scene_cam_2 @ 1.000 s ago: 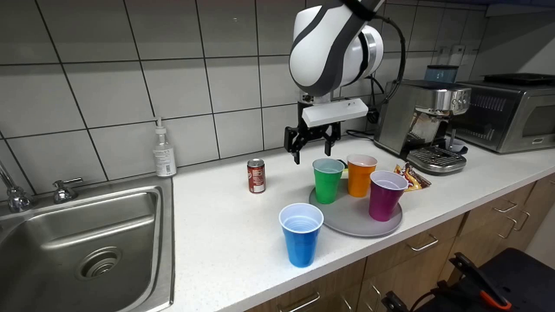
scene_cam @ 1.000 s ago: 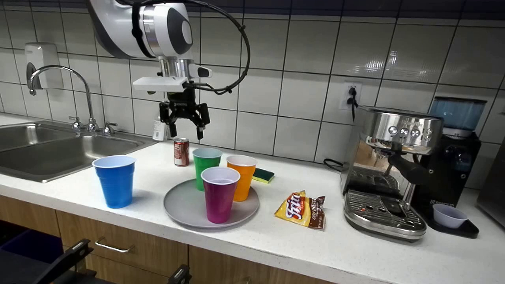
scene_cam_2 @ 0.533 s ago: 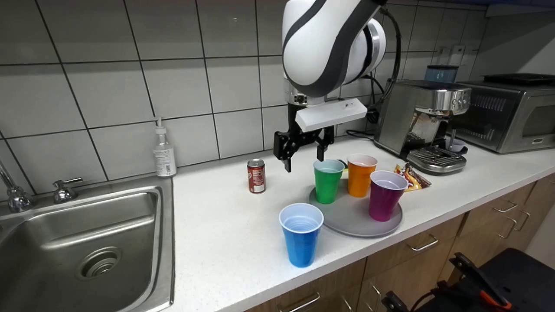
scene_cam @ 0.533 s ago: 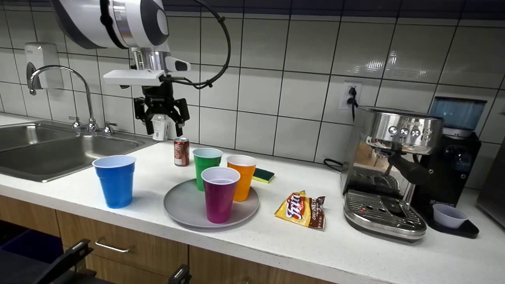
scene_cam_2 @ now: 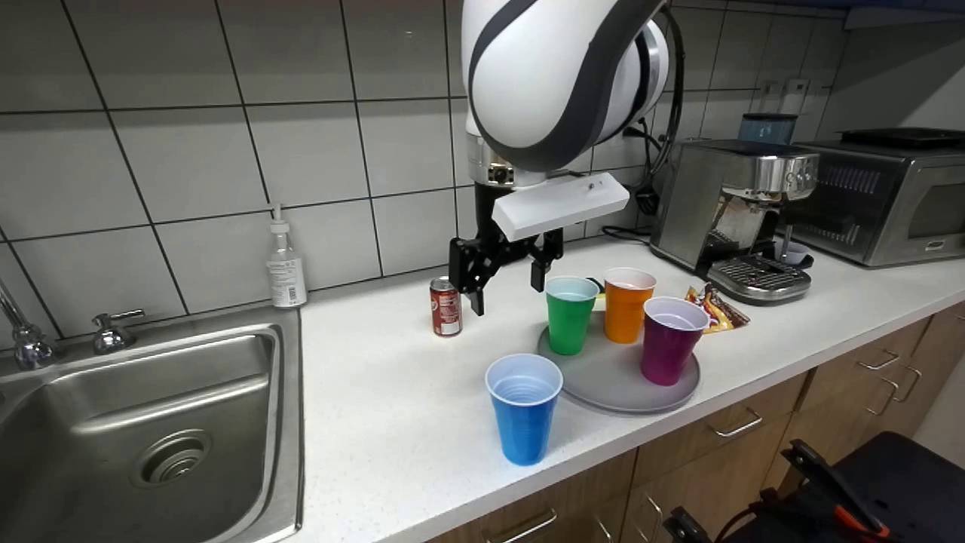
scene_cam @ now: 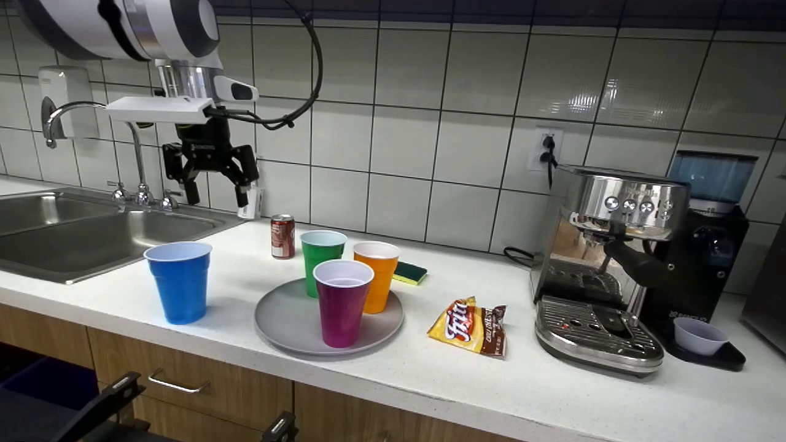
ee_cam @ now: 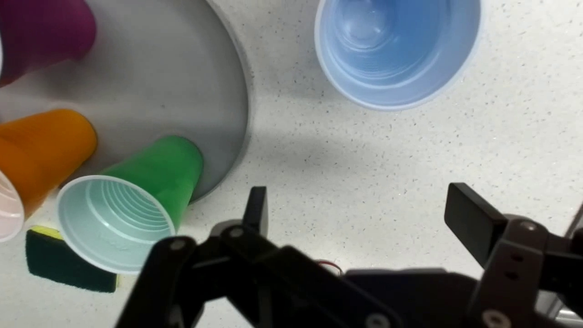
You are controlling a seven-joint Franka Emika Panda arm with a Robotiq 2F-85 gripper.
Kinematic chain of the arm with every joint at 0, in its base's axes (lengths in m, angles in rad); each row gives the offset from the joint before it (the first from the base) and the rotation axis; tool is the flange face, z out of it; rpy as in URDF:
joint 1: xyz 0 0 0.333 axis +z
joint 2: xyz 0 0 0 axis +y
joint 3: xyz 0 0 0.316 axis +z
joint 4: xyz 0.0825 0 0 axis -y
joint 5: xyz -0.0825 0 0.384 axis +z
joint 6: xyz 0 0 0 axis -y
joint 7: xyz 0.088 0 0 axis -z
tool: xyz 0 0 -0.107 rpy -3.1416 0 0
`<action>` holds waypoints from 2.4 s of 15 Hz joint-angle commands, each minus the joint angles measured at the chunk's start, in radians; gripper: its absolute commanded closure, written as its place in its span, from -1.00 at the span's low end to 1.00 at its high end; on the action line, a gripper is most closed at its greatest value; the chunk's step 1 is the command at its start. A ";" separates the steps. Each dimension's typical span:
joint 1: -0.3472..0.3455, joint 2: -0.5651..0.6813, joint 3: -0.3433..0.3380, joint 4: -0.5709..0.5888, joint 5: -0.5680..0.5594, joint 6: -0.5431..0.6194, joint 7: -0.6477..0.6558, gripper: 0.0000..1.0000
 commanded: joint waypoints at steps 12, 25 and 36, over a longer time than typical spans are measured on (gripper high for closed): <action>0.036 -0.036 0.089 -0.078 0.021 0.008 0.047 -1.00; 0.056 0.076 0.092 -0.046 0.087 0.064 0.051 -1.00; 0.073 0.183 0.074 -0.008 0.066 0.108 0.074 -1.00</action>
